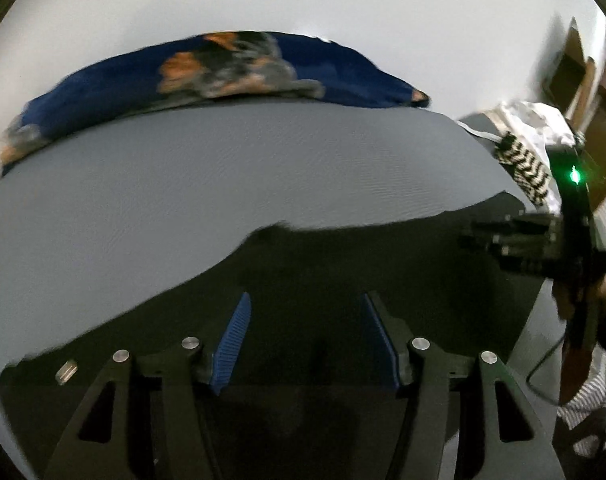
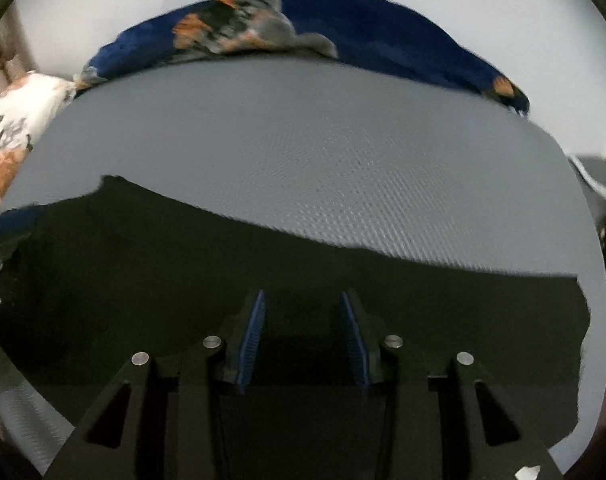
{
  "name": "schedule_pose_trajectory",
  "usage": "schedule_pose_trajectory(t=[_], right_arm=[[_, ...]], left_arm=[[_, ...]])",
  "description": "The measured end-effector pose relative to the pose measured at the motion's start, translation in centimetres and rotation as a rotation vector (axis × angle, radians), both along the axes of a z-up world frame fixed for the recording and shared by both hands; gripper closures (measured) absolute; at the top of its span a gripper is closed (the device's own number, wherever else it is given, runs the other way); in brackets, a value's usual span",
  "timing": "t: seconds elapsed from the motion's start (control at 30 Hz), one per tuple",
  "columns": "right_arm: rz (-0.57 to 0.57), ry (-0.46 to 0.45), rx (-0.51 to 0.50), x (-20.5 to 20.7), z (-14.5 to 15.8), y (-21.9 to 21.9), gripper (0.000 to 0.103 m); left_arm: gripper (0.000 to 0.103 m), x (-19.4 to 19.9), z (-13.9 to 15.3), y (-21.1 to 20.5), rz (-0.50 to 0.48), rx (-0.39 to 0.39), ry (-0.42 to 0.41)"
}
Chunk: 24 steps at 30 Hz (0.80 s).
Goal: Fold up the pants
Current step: 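Smooth the folded trousers' edge flat with both grippers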
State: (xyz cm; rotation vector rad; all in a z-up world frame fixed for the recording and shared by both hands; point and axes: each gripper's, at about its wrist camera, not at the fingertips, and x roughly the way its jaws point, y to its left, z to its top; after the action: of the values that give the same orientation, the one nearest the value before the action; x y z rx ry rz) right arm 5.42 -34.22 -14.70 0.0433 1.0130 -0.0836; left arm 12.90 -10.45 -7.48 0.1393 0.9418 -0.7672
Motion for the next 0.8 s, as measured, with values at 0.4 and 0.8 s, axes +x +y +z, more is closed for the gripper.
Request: schedule_pose_trajectory(t=[0.4,0.8], right_arm=[[-0.097,-0.038,-0.028,2.5,-2.1,-2.7,0.069],[-0.081,-0.054,0.023,2.8,-1.2,-4.0,0.066]], left_arm=[[0.045,3.4,-4.2,-5.0,0.01,0.054,0.036],[0.046,3.7,-4.8,-6.6,0.05,0.116,0.018]])
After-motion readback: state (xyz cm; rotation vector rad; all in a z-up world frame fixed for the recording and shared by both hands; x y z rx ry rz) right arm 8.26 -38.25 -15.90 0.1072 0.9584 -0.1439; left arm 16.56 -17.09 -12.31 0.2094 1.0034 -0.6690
